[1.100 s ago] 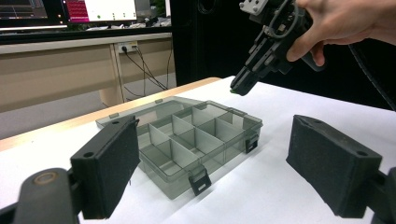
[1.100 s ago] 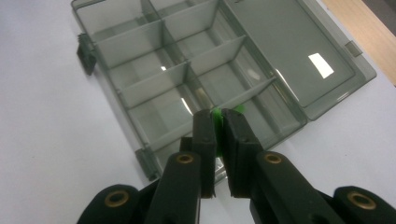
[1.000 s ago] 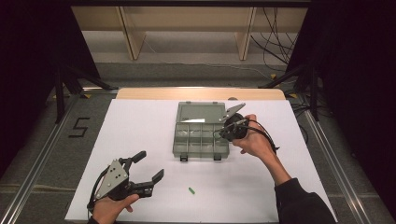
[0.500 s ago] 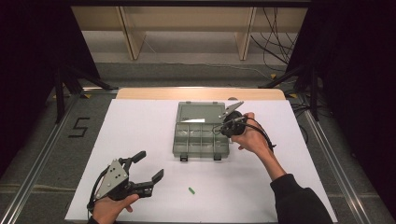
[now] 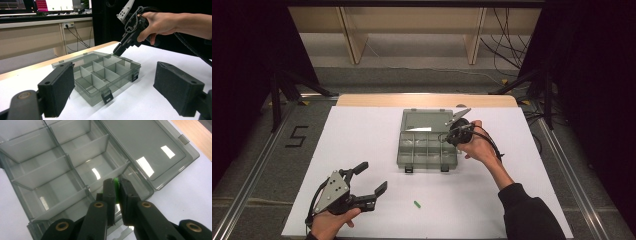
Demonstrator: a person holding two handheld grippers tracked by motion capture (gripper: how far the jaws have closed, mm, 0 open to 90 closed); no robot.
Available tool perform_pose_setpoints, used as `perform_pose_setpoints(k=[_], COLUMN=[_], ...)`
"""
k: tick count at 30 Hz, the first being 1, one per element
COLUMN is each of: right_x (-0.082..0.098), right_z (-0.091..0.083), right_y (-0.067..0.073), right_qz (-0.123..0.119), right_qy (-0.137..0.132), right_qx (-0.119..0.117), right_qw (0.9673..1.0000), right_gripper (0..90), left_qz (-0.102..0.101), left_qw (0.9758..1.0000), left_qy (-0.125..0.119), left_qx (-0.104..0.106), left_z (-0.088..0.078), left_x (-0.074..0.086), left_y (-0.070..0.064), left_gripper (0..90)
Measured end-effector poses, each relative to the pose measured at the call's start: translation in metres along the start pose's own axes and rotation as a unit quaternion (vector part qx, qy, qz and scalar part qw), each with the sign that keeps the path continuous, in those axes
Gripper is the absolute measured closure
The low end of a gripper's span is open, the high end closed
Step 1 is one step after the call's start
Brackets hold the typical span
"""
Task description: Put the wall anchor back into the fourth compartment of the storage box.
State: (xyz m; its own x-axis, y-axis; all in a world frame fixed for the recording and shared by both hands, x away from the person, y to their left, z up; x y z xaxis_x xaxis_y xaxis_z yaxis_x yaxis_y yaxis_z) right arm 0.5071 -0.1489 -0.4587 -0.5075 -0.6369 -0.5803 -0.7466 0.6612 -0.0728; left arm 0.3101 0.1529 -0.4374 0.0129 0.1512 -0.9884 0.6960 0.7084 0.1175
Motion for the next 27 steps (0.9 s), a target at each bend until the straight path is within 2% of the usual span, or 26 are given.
perform_pose_setpoints(k=[1,2,4,7,8,14,18,20,22,24,27], right_x=[0.000,0.000,0.000,0.000,-0.001,-0.006,-0.008,-0.010,-0.013,-0.015,-0.018], right_z=[0.001,0.003,0.004,0.007,0.006,-0.004,-0.008,-0.011,-0.015,-0.020,-0.025], right_y=[0.001,-0.001,-0.001,-0.001,0.000,0.005,0.013,0.017,0.023,0.028,0.036], right_qz=[0.006,-0.004,0.001,0.002,0.009,0.011,0.017,0.017,0.016,0.014,0.003], right_qy=[0.004,-0.002,-0.002,-0.006,-0.006,-0.023,-0.020,-0.026,-0.033,-0.032,-0.045], right_qx=[-0.004,-0.001,-0.003,0.002,0.002,0.004,0.003,0.003,0.008,-0.003,-0.004], right_qw=[1.0000,1.0000,1.0000,1.0000,0.9999,0.9997,0.9997,0.9995,0.9993,0.9994,0.9990], right_gripper=[83.7,83.6,81.6,71.7,68.7,48.9,40.2,35.8,35.0,34.4,33.5], left_qz=[0.000,-0.003,-0.004,-0.003,-0.003,-0.005,-0.002,-0.002,-0.004,-0.004,-0.004], left_qw=[1.0000,1.0000,1.0000,1.0000,1.0000,1.0000,1.0000,1.0000,1.0000,1.0000,1.0000], left_qy=[0.000,0.000,0.000,0.000,0.000,0.001,-0.001,-0.001,0.002,0.003,0.003], left_qx=[0.000,0.000,0.000,-0.001,-0.001,-0.001,-0.002,-0.002,-0.003,-0.003,-0.003], left_z=[0.000,0.000,0.000,0.000,0.000,-0.001,-0.001,-0.001,-0.002,-0.002,-0.002], left_x=[0.000,0.000,0.000,0.000,0.000,0.000,-0.001,-0.001,-0.001,-0.001,-0.001], left_y=[0.000,0.000,0.000,0.000,0.000,0.000,0.000,0.001,0.000,0.000,0.000], left_gripper=[16.2,16.2,16.2,16.1,16.2,16.1,16.2,16.1,16.2,16.2,16.2])
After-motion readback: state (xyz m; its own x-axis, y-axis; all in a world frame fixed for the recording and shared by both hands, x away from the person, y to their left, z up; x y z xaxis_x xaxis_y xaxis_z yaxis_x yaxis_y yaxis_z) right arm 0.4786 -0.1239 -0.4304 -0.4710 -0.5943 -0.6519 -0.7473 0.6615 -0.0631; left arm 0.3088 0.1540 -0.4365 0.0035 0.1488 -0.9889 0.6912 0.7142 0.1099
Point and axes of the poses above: each handheld gripper's, and its own axes: z roughly forward along the jaws, x roughly out of its underside, y roughly to its left, the point moved 4 cm from there along z, roughly forward along the jaws, and after that the axes turned 6 degrees about z, right-handed, at the moved point
